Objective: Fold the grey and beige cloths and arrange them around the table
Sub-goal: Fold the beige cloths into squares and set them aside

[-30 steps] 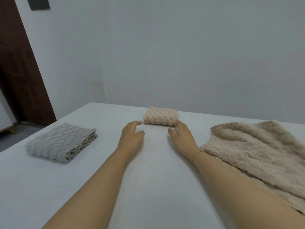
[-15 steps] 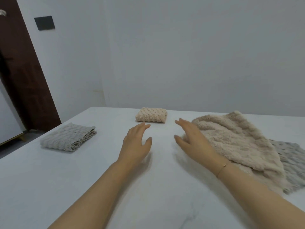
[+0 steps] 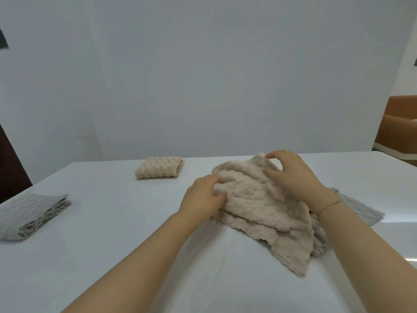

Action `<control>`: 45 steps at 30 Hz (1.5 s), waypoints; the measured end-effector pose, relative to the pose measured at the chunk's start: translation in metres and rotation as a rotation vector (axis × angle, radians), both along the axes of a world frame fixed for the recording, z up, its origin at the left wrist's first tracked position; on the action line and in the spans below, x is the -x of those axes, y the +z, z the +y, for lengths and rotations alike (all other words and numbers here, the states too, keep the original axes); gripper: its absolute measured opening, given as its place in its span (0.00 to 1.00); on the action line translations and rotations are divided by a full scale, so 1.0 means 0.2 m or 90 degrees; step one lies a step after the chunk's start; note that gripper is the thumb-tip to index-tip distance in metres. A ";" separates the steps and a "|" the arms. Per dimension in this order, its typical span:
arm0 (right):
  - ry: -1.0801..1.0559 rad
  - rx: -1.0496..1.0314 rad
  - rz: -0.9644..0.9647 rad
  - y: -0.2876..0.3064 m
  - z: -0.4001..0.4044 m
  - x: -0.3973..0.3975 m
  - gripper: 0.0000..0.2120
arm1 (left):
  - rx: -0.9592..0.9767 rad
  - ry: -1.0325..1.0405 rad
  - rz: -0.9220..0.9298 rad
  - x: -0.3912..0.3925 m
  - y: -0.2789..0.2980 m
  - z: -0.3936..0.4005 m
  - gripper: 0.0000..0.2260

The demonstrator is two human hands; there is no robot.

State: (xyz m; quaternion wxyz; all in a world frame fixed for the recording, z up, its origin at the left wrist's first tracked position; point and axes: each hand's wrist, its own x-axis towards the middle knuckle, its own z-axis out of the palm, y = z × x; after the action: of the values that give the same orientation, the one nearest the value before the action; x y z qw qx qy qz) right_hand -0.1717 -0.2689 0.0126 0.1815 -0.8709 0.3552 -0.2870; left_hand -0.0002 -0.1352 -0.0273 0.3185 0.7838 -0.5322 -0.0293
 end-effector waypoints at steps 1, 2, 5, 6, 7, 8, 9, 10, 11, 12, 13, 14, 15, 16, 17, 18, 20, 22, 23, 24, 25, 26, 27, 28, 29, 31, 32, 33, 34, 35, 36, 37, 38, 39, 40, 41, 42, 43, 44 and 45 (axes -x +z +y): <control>-0.023 -0.013 -0.002 -0.01 -0.02 0.01 0.21 | -0.004 -0.003 0.002 0.01 -0.01 -0.04 0.15; -0.041 -0.033 -0.005 -0.03 -0.04 0.02 0.23 | -0.005 -0.007 0.004 0.02 -0.03 -0.06 0.14; -0.078 -0.081 -0.004 -0.07 -0.08 0.01 0.23 | 0.007 -0.012 0.014 0.04 -0.08 -0.10 0.13; -0.086 -0.078 -0.009 -0.08 -0.09 0.00 0.20 | 0.023 -0.005 0.020 0.04 -0.09 -0.10 0.11; -0.094 -0.063 -0.015 -0.09 -0.09 -0.01 0.15 | 0.044 0.005 0.032 0.04 -0.10 -0.11 0.09; -0.102 -0.037 -0.022 -0.10 -0.10 -0.02 0.11 | 0.063 0.014 0.049 0.03 -0.11 -0.11 0.06; -0.109 -0.011 -0.028 -0.10 -0.10 -0.03 0.11 | 0.075 0.023 0.067 0.02 -0.11 -0.11 0.05; -0.115 0.011 -0.034 -0.11 -0.10 -0.04 0.12 | 0.084 0.027 0.083 0.02 -0.11 -0.11 0.04; -0.118 0.026 -0.043 -0.11 -0.10 -0.05 0.12 | 0.089 0.028 0.098 0.02 -0.11 -0.10 0.04; -0.117 0.041 -0.057 -0.11 -0.09 -0.06 0.12 | 0.097 0.027 0.116 0.01 -0.11 -0.10 0.04; -0.111 0.047 -0.075 -0.10 -0.08 -0.06 0.11 | 0.108 0.027 0.138 0.01 -0.10 -0.09 0.03; -0.099 0.050 -0.102 -0.10 -0.07 -0.07 0.11 | 0.124 0.027 0.163 0.01 -0.09 -0.07 0.03; -0.083 0.041 -0.137 -0.09 -0.05 -0.07 0.11 | 0.143 0.030 0.186 0.01 -0.07 -0.05 0.02; -0.061 0.026 -0.176 -0.07 -0.03 -0.07 0.11 | 0.163 0.032 0.204 0.00 -0.04 -0.03 0.02; -0.038 0.005 -0.216 -0.04 -0.01 -0.08 0.10 | 0.182 0.033 0.214 -0.01 -0.02 0.00 0.02; -0.016 -0.023 -0.255 -0.01 0.02 -0.08 0.09 | 0.201 0.030 0.220 -0.02 0.02 0.03 0.03; 0.032 -0.120 -0.339 0.05 0.07 -0.10 0.06 | 0.233 0.018 0.220 -0.05 0.08 0.11 0.04; 0.092 -0.214 -0.400 0.09 0.12 -0.11 0.06 | 0.263 0.005 0.208 -0.07 0.14 0.22 0.04; 0.116 -0.240 -0.406 0.10 0.15 -0.13 0.06 | 0.276 0.002 0.196 -0.08 0.17 0.28 0.04; 0.135 -0.258 -0.400 0.11 0.19 -0.14 0.06 | 0.285 -0.001 0.184 -0.09 0.19 0.34 0.04; 0.151 -0.274 -0.391 0.11 0.22 -0.16 0.06 | 0.290 -0.003 0.173 -0.11 0.21 0.40 0.04; 0.169 -0.288 -0.381 0.11 0.25 -0.18 0.06 | 0.290 -0.002 0.161 -0.13 0.22 0.47 0.04; 0.187 -0.300 -0.368 0.09 0.29 -0.21 0.06 | 0.285 0.002 0.148 -0.16 0.22 0.53 0.04; 0.207 -0.311 -0.351 0.08 0.33 -0.24 0.05 | 0.271 0.006 0.135 -0.20 0.21 0.59 0.04; 0.227 -0.319 -0.330 0.05 0.37 -0.27 0.05 | 0.245 0.003 0.126 -0.23 0.20 0.66 0.03; 0.260 -0.309 -0.271 -0.01 0.46 -0.34 0.05 | 0.174 -0.009 0.119 -0.31 0.17 0.78 0.03; 0.272 -0.296 -0.236 -0.05 0.50 -0.37 0.05 | 0.138 -0.011 0.119 -0.35 0.15 0.84 0.03; 0.287 -0.278 -0.205 -0.09 0.54 -0.40 0.05 | 0.105 -0.009 0.123 -0.39 0.13 0.89 0.02; 0.301 -0.261 -0.180 -0.13 0.58 -0.43 0.04 | 0.072 -0.003 0.128 -0.42 0.10 0.94 0.02; 0.314 -0.245 -0.160 -0.17 0.61 -0.45 0.04 | 0.039 0.002 0.133 -0.44 0.07 0.98 0.02; 0.328 -0.232 -0.144 -0.21 0.65 -0.47 0.05 | 0.014 0.005 0.139 -0.46 0.04 1.02 0.02; 0.341 -0.213 -0.126 -0.25 0.68 -0.48 0.06 | 0.004 0.005 0.150 -0.47 0.00 1.05 0.02; 0.352 -0.188 -0.106 -0.28 0.70 -0.49 0.07 | 0.006 0.001 0.163 -0.48 -0.02 1.07 0.02; 0.359 -0.162 -0.085 -0.31 0.73 -0.50 0.08 | 0.017 -0.007 0.175 -0.48 -0.05 1.09 0.02; 0.365 -0.143 -0.066 -0.34 0.74 -0.50 0.09 | 0.030 -0.016 0.181 -0.49 -0.06 1.10 0.03; 0.370 -0.130 -0.051 -0.36 0.76 -0.51 0.10 | 0.041 -0.022 0.180 -0.49 -0.08 1.10 0.03; 0.372 -0.122 -0.041 -0.37 0.77 -0.50 0.11 | 0.050 -0.021 0.180 -0.49 -0.08 1.10 0.03; 0.373 -0.112 -0.038 -0.38 0.78 -0.50 0.12 | 0.059 -0.017 0.186 -0.50 -0.09 1.10 0.03; 0.373 -0.102 -0.040 -0.38 0.78 -0.50 0.13 | 0.067 -0.011 0.195 -0.50 -0.10 1.10 0.02; 0.373 -0.091 -0.044 -0.38 0.78 -0.50 0.13 | 0.077 -0.005 0.211 -0.51 -0.10 1.10 0.02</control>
State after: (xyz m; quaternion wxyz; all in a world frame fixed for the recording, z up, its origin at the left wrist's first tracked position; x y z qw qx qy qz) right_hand -0.0726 -0.1121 -0.0637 0.3296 -0.9110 0.1016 -0.2262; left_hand 0.1014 0.0849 -0.0476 0.4483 0.7455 -0.4765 -0.1274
